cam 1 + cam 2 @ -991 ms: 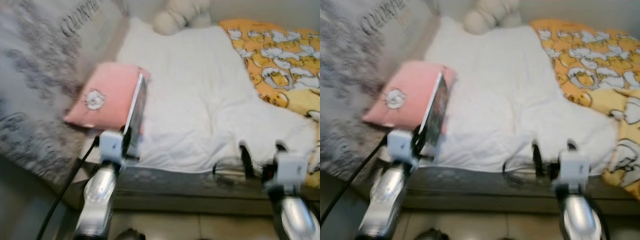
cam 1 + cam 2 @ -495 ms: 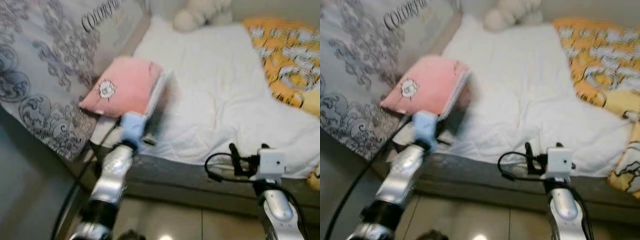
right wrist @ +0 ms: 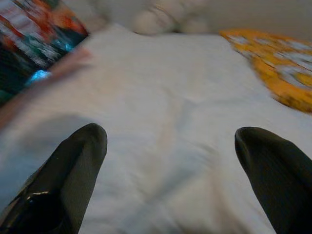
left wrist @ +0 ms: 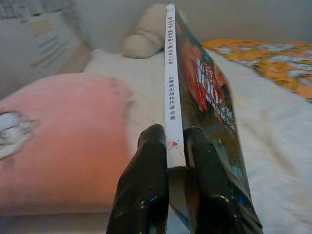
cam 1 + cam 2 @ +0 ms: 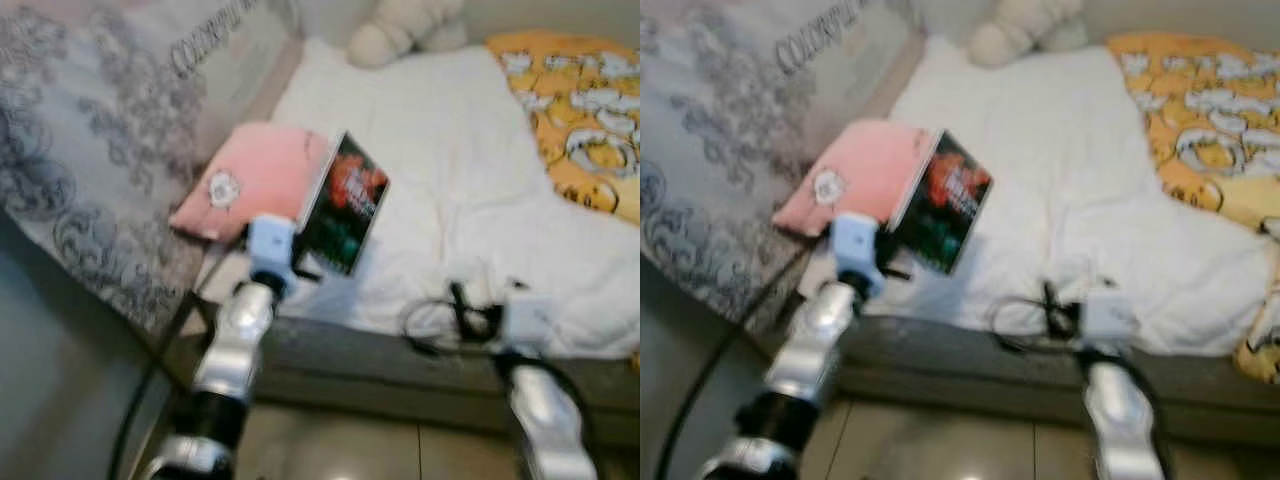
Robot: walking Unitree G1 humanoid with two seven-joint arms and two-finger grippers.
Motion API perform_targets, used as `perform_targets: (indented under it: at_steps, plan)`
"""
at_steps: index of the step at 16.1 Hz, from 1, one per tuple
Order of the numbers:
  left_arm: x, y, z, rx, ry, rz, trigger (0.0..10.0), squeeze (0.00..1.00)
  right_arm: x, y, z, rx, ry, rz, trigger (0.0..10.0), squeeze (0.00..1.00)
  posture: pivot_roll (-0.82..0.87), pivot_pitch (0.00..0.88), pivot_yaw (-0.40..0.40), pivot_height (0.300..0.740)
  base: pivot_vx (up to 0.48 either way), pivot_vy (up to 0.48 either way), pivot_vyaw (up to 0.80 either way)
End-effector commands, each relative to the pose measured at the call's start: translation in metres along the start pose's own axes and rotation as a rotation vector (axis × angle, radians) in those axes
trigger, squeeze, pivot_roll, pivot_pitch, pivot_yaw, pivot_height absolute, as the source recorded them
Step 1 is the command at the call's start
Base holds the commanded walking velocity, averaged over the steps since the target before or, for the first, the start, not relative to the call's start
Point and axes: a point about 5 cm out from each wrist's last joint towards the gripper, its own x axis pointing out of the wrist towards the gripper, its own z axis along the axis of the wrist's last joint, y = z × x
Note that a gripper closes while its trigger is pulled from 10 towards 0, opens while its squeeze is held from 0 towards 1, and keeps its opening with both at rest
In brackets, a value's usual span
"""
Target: Clean up the room
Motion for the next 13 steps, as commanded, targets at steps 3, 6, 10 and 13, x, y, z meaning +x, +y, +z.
perform_targets:
  at_steps: [3,6,10,13]
  plan:
    - [0.008,-0.004,0.008,0.014,-0.029,-0.021,0.0,0.0,0.0,-0.008,-0.005,-0.005,0.015,-0.016,10.0,0.0,-0.04,0.0,0.053,0.74,0.48,0.0,0.0]
    - [0.012,-0.016,0.01,0.028,-0.038,-0.063,0.0,0.0,0.001,-0.007,-0.005,-0.006,0.017,-0.006,10.0,0.0,-0.04,0.0,0.05,0.74,0.48,0.0,0.0]
    - [0.017,-0.028,0.011,0.021,-0.04,-0.11,0.0,0.0,0.0,-0.007,-0.006,-0.009,0.018,0.0,10.0,0.0,-0.06,0.0,0.051,0.74,0.48,0.0,0.0]
    - [0.026,-0.049,0.015,0.033,-0.048,-0.196,0.0,0.0,-0.006,-0.01,-0.009,-0.011,0.031,-0.01,10.0,0.0,-0.07,0.0,0.05,0.74,0.48,0.0,0.0]
